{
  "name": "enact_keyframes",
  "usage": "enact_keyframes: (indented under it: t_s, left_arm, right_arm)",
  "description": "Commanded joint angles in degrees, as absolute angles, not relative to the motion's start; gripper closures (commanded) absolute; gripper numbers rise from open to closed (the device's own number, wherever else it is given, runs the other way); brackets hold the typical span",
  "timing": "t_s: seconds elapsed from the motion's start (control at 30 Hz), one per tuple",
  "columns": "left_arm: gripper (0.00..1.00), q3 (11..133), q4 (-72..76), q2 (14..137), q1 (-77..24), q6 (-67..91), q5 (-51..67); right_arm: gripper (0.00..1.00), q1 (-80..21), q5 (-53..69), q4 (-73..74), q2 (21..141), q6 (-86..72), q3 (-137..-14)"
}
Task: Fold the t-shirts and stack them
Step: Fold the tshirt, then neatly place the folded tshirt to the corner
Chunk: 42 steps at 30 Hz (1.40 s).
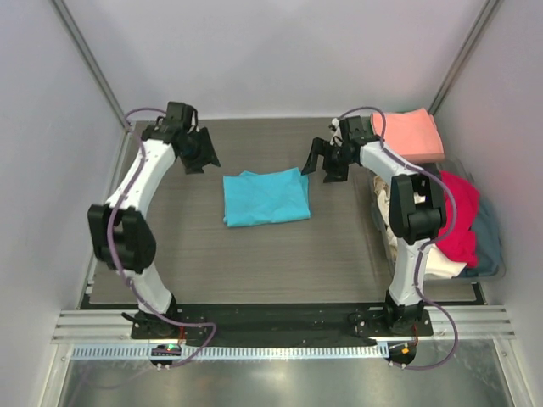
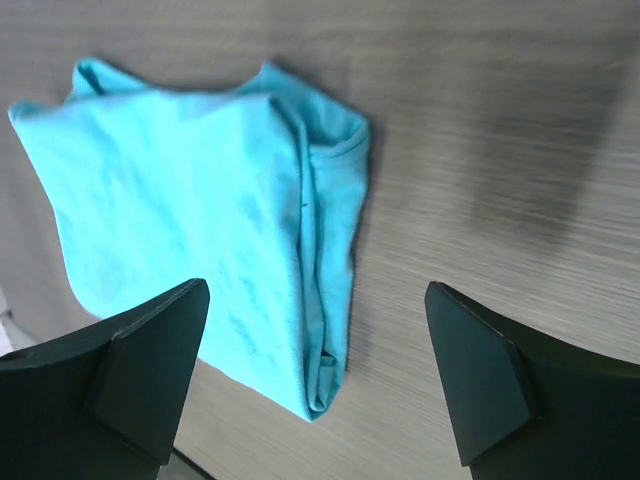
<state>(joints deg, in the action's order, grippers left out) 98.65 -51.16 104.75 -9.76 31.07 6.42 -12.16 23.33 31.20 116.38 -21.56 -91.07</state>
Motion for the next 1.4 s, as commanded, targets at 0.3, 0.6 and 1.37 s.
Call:
enact_keyframes:
  t_s: [0.3,0.6,1.37]
  left_arm:
    - [0.45,62.26,-47.72,69.98,-9.84,29.8,0.46]
    - [0.37,53.26,-48.78,55.82,-9.84,29.45,-6.51]
    - [0.35,50.71,-45.09,49.66,-9.76,28.57,-3.87]
  right_arm:
    - [0.03,-15.38,31.11,21.98,125.41,-21.53,-89.3]
    - [0.42,-17.93,36.72,11.98,130.87,-25.22,-85.79]
    - [0.99,-4.93,11.26,44.91,124.98,1.12,-125.76]
